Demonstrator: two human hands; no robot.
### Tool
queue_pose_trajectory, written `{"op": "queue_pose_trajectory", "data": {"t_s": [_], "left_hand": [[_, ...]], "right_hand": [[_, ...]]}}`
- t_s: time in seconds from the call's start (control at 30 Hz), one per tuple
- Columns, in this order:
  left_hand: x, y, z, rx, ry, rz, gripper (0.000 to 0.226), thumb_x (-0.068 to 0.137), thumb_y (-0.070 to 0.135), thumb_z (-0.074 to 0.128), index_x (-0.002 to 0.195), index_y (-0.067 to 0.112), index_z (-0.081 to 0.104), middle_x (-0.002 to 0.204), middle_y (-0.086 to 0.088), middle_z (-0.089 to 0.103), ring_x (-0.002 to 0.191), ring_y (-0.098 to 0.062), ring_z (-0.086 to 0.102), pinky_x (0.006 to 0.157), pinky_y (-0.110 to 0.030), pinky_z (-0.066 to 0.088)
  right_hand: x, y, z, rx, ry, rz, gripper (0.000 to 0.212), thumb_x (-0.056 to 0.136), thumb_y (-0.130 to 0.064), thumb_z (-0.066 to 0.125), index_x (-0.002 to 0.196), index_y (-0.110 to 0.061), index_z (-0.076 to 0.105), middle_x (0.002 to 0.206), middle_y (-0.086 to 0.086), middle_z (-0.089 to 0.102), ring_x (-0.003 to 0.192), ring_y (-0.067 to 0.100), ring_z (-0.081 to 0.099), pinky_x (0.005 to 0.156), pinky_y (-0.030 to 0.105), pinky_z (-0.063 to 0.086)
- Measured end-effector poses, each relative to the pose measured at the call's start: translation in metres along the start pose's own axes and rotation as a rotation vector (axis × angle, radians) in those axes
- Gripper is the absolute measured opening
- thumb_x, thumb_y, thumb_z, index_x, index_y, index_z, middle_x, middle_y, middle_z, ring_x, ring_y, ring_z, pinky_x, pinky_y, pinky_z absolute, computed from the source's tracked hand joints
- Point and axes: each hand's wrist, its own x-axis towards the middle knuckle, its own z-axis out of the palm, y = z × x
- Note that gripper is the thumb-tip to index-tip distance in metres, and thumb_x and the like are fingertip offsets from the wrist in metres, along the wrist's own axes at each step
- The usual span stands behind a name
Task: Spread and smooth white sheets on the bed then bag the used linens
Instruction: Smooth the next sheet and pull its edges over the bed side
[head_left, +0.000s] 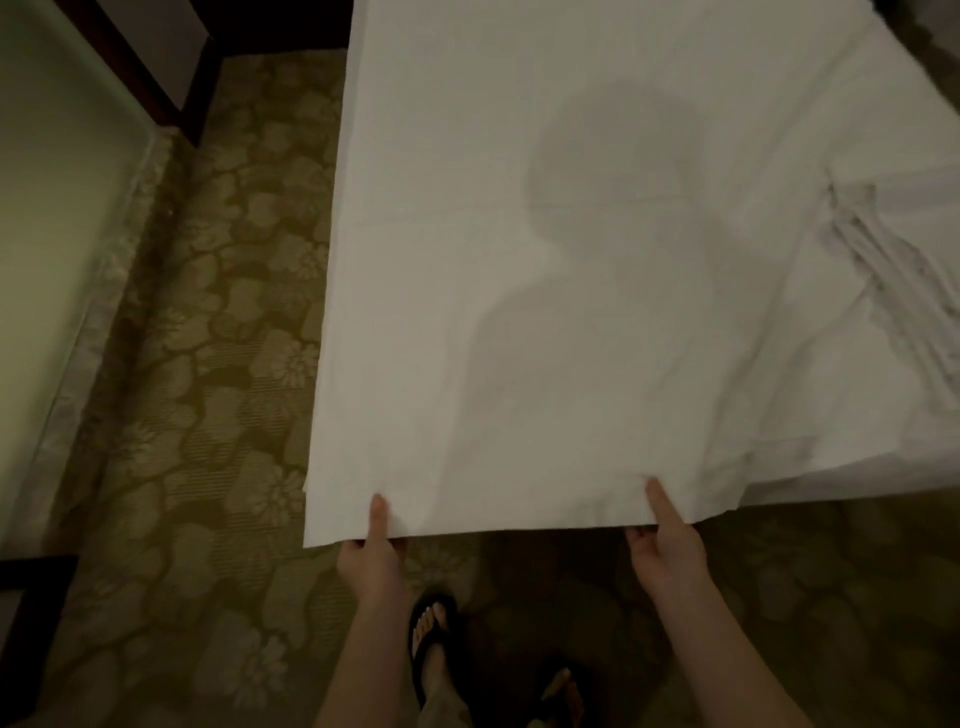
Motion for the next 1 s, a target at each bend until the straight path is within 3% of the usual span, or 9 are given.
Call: {"op": "queue_pose_trajectory", "data": {"t_s": [0.13, 0.23, 0.3, 0.4, 0.47, 0.57, 0.7, 0.8, 1.0], "left_hand": [[0.002, -0.002, -0.013, 0.02, -0.018, -0.071, 0.017, 0.091, 0.017, 0.066, 0.099, 0.004, 0.059, 0.117, -0.015, 0.062, 0.096, -0.024, 0.061, 0.096, -0.039, 0.048], [0.007, -0.002, -0.016, 0.029, -0.03, -0.152, 0.027, 0.094, 0.008, 0.059, 0.117, -0.006, 0.055, 0.129, -0.022, 0.055, 0.11, -0.031, 0.059, 0.101, -0.038, 0.046], [0.008, -0.002, -0.016, 0.044, -0.052, -0.179, 0.016, 0.097, 0.007, 0.054, 0.109, -0.004, 0.056, 0.128, -0.022, 0.055, 0.11, -0.032, 0.057, 0.101, -0.041, 0.046], [0.0, -0.006, -0.02, 0.214, -0.139, -0.281, 0.028, 0.103, 0.021, 0.046, 0.121, 0.0, 0.052, 0.121, -0.018, 0.058, 0.107, -0.033, 0.058, 0.093, -0.043, 0.046], [-0.015, -0.005, -0.021, 0.433, -0.213, -0.319, 0.027, 0.103, 0.026, 0.045, 0.108, 0.001, 0.053, 0.105, -0.018, 0.059, 0.093, -0.033, 0.06, 0.082, -0.044, 0.047], [-0.044, 0.013, -0.01, 0.936, -0.364, -0.102, 0.033, 0.104, 0.026, 0.042, 0.077, 0.011, 0.054, 0.083, -0.008, 0.057, 0.071, -0.018, 0.053, 0.069, -0.032, 0.047], [-0.098, 0.084, 0.021, 1.363, -0.52, 0.321, 0.035, 0.104, 0.036, 0.036, 0.087, 0.016, 0.058, 0.097, -0.005, 0.062, 0.088, -0.017, 0.057, 0.085, -0.029, 0.044], [-0.141, 0.155, 0.045, 1.437, -0.545, 0.528, 0.044, 0.104, 0.04, 0.036, 0.12, 0.007, 0.06, 0.125, -0.013, 0.061, 0.115, -0.027, 0.056, 0.093, -0.029, 0.041], [-0.227, 0.272, 0.072, 1.344, -0.524, 0.846, 0.047, 0.101, 0.043, 0.04, 0.117, 0.003, 0.061, 0.12, -0.014, 0.063, 0.11, -0.03, 0.058, 0.088, -0.032, 0.042]], "right_hand": [[0.001, 0.005, -0.012, -0.105, 0.027, 0.045, 0.023, 0.088, -0.004, 0.064, 0.11, -0.009, 0.058, 0.124, 0.012, 0.057, 0.1, 0.023, 0.058, 0.088, 0.035, 0.048], [0.004, 0.01, -0.028, -0.211, 0.065, 0.112, 0.033, 0.092, -0.002, 0.059, 0.125, -0.004, 0.054, 0.122, 0.018, 0.057, 0.1, 0.029, 0.058, 0.093, 0.038, 0.048], [0.001, 0.009, -0.033, -0.294, 0.017, 0.154, 0.025, 0.094, -0.005, 0.057, 0.119, -0.007, 0.056, 0.113, 0.016, 0.061, 0.095, 0.028, 0.062, 0.086, 0.038, 0.051], [-0.011, 0.009, -0.035, -0.604, 0.006, 0.206, 0.016, 0.097, -0.011, 0.054, 0.112, -0.008, 0.056, 0.108, 0.014, 0.065, 0.098, 0.028, 0.062, 0.089, 0.042, 0.048], [-0.026, 0.006, -0.032, -0.942, -0.009, 0.179, 0.013, 0.098, -0.014, 0.053, 0.108, -0.007, 0.056, 0.103, 0.01, 0.063, 0.095, 0.026, 0.059, 0.09, 0.043, 0.045], [-0.051, -0.012, -0.018, -1.456, -0.2, -0.061, 0.026, 0.097, -0.024, 0.052, 0.112, -0.005, 0.062, 0.1, 0.003, 0.061, 0.092, 0.016, 0.058, 0.092, 0.036, 0.047], [-0.108, -0.065, 0.032, -1.799, -0.377, -0.469, 0.033, 0.099, -0.037, 0.047, 0.122, -0.015, 0.055, 0.12, 0.001, 0.06, 0.103, 0.013, 0.055, 0.086, 0.024, 0.041], [-0.162, -0.118, 0.08, -1.878, -0.374, -0.73, 0.036, 0.098, -0.038, 0.047, 0.123, -0.013, 0.055, 0.124, 0.005, 0.061, 0.114, 0.02, 0.056, 0.09, 0.027, 0.041], [-0.27, -0.198, 0.148, -1.972, -0.374, -1.092, 0.04, 0.1, -0.039, 0.045, 0.128, -0.011, 0.051, 0.128, 0.01, 0.058, 0.121, 0.024, 0.052, 0.095, 0.029, 0.039]]}}
